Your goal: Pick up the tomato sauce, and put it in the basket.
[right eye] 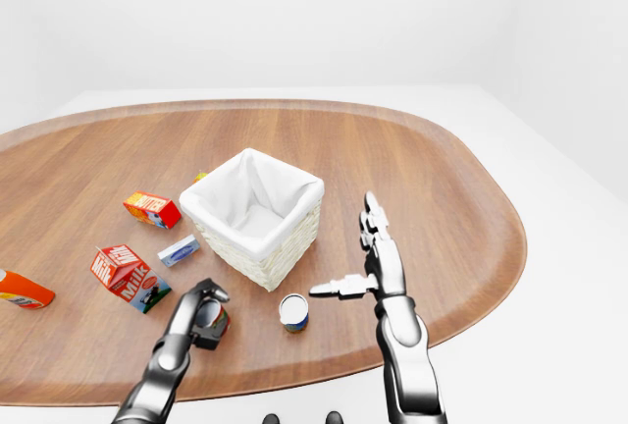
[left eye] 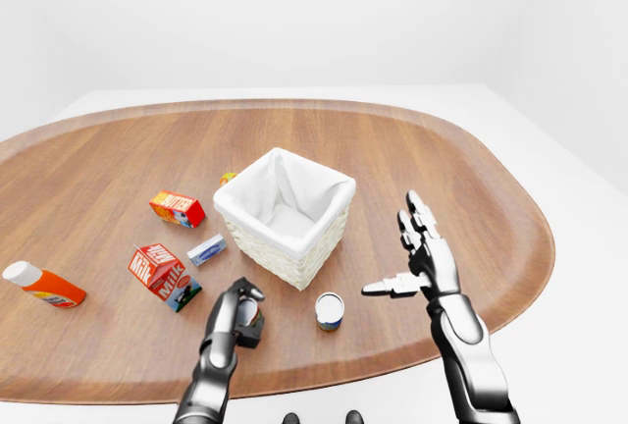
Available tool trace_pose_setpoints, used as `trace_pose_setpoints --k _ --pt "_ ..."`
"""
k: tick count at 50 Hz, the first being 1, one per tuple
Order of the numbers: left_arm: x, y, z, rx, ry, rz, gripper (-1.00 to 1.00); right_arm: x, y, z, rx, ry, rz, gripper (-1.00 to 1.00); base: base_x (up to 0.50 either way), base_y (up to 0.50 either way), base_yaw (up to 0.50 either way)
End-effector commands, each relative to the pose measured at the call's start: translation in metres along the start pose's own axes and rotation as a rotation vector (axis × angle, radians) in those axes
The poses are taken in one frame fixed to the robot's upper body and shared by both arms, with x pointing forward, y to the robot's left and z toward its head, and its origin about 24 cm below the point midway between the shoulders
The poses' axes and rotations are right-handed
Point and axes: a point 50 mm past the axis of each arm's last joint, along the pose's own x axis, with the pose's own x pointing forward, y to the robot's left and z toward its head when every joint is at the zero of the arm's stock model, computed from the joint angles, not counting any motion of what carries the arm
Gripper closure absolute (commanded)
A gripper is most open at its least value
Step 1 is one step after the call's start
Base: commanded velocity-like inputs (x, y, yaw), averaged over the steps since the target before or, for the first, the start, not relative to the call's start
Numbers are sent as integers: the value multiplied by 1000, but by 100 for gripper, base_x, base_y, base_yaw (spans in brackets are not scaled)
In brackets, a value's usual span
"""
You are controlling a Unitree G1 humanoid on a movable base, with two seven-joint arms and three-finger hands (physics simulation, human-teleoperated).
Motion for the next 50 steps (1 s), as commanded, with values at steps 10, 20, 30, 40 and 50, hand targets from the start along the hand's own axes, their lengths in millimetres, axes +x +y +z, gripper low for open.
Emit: trace_pose_setpoints --k 10,20,30,40,50 --pt "-24 21 38 -45 -125 55 100 0 0 0 -1 1 -1 -100 0 0 0" --pt "-33 25 51 -38 -188 59 100 0 0 -1 -1 5 -1 -100 0 0 0" --pt "-43 31 64 -33 -253 65 100 1 0 0 -2 1 -1 -100 0 0 0" --pt "-48 35 71 -30 -287 73 100 1 -1 -1 -1 3 -2 -100 0 0 0" --pt "-55 39 79 -22 -329 77 100 1 -1 1 -2 -5 -4 -100 0 0 0"
